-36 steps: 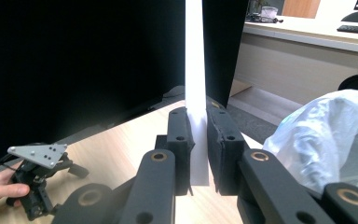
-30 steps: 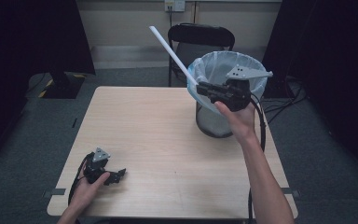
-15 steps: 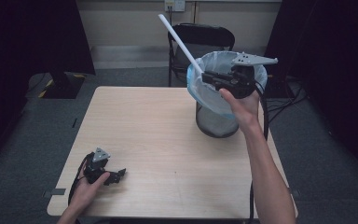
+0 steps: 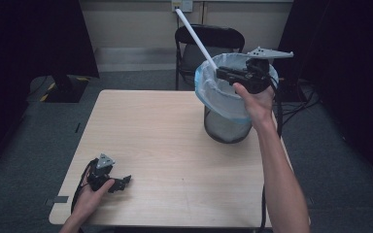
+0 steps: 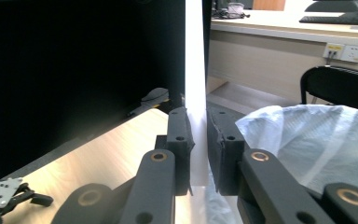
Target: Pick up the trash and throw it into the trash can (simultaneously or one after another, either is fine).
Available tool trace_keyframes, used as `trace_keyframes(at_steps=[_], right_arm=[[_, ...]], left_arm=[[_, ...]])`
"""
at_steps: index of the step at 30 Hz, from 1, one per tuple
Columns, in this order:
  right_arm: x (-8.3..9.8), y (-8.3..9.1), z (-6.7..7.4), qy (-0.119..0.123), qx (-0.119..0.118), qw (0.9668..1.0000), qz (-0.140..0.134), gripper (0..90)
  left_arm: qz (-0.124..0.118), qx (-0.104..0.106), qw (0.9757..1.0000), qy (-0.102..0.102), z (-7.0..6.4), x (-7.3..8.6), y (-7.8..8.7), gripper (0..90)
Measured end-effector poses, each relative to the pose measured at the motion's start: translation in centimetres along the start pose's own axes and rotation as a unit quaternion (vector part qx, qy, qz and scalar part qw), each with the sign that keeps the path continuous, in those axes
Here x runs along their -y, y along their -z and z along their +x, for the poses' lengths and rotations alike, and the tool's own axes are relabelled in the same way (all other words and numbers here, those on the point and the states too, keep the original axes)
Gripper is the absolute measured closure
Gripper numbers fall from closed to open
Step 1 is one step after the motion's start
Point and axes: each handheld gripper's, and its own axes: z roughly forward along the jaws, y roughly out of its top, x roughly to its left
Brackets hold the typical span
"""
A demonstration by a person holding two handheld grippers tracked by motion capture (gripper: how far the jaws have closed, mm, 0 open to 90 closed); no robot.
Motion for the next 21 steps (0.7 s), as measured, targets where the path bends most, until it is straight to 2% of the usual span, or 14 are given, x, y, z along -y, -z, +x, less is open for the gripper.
trace_keyframes(at_steps=[7, 21], right_arm=[[-0.2, -0.4, -0.9, -0.009, 0.012, 0.9998, 0.010, 80.4], [0.6, -0.3, -4.1, -0.049, 0.045, 0.9973, 0.030, 80.2]], left_arm=[[0.000, 0.000, 1.0000, 0.000, 0.0, 0.0, 0.0, 1.3], [0.000, 0.000, 1.0000, 0.000, 0.0, 0.0, 0.0, 1.3]])
